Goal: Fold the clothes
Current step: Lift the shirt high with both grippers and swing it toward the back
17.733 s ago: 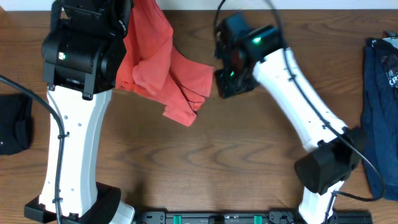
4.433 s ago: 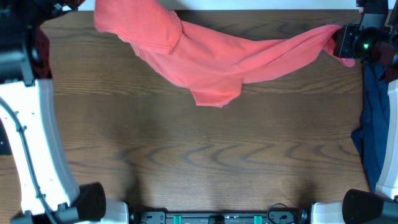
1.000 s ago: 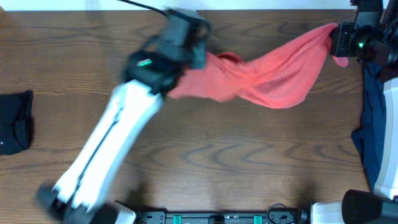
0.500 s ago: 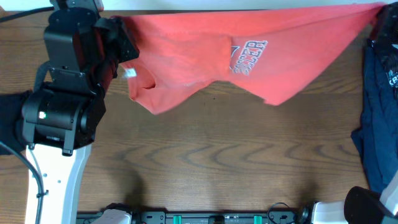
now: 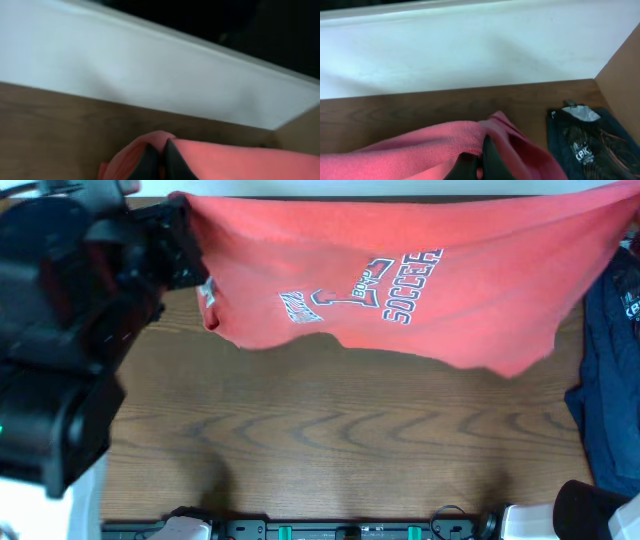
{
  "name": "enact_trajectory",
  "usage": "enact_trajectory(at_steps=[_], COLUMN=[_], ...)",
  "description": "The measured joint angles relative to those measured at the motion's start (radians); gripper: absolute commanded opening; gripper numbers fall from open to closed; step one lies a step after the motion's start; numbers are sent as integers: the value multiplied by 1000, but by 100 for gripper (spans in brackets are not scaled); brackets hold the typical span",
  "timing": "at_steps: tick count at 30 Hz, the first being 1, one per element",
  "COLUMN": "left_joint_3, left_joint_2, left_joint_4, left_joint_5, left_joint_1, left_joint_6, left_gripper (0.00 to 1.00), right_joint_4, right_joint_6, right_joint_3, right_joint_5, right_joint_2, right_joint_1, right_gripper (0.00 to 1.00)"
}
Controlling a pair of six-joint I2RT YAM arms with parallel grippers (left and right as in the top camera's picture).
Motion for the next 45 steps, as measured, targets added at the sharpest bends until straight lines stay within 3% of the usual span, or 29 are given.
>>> enact_trajectory(at_steps=[6, 12, 19, 26, 33, 41, 45], left_joint_3=[166, 194, 203, 190, 196, 352, 371], left_joint_2=[-15, -17, 177, 463, 511, 485, 460], left_joint_4=[-70, -76, -53, 169, 340, 356, 242], left_joint_5=[58, 62, 56, 58, 154, 343, 383], left_joint_1=[2, 2, 2, 30, 163, 314, 330], left_joint_6=[1, 2, 0, -28, -134, -213, -222], left_gripper=[6, 6, 6, 6, 6, 6, 6], right_joint_4=[-34, -107, -115, 59, 361, 433, 370], right_joint_6=[24, 59, 70, 106, 204, 279, 284], right_joint_3=[39, 55, 61, 52, 47, 108, 113], right_joint_5=[-14, -33, -80, -163, -231, -299, -306], right_joint_2=[-42, -57, 101, 327, 388, 368, 362], right_joint_1=[0, 0, 0, 0, 0, 0, 0], right_gripper=[1, 1, 1, 1, 1, 1, 1])
